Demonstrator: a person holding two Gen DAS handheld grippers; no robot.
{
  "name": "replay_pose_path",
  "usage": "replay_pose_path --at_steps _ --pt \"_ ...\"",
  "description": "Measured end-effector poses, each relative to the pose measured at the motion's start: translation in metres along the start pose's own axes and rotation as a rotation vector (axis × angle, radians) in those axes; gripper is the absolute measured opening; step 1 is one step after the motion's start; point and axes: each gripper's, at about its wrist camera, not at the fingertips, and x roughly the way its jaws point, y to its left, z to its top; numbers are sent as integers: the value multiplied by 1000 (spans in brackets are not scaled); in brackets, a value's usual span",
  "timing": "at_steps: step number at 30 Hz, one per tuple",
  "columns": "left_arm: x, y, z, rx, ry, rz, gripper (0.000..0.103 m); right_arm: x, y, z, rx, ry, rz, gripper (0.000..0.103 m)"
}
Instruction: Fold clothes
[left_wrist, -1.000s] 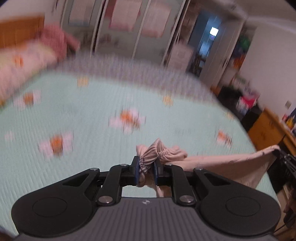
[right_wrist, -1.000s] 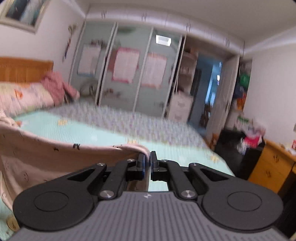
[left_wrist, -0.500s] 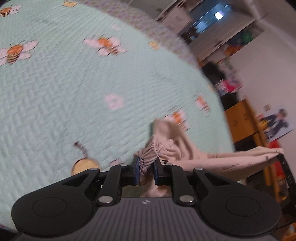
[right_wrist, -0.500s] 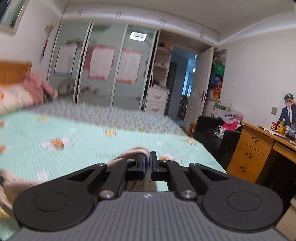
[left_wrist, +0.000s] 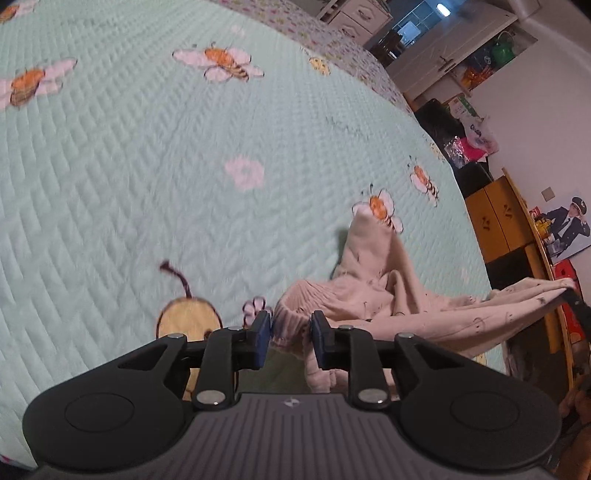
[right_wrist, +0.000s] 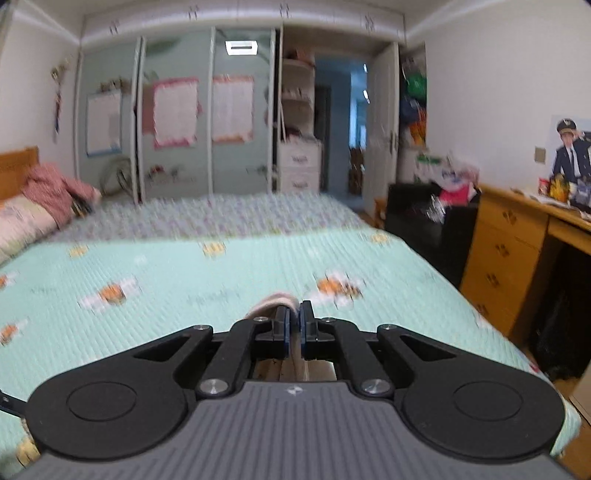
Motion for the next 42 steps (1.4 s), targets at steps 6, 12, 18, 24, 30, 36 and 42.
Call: replay_pose_path --at_steps 6,12,18,24,30,36,42 --pt "-4 9 -17 24 59 9 28 -2 -7 -31 -44 91 -73 6" --pt "-1 2 -16 69 62 39 30 13 -43 -73 -21 306 -186 6" --pt "20 -31 21 139 23 56 51 20 -71 -107 131 461 -92 17" --pt "68 -51 37 238 82 129 56 -4 -104 -102 434 386 24 55" --pt "117 -61 21 355 207 256 43 -11 -111 -82 498 318 46 59" --pt "100 -76 -14 387 202 254 20 36 -58 -69 314 347 107 59" --pt "72 -76 -35 343 217 214 19 116 17 -58 61 388 206 59"
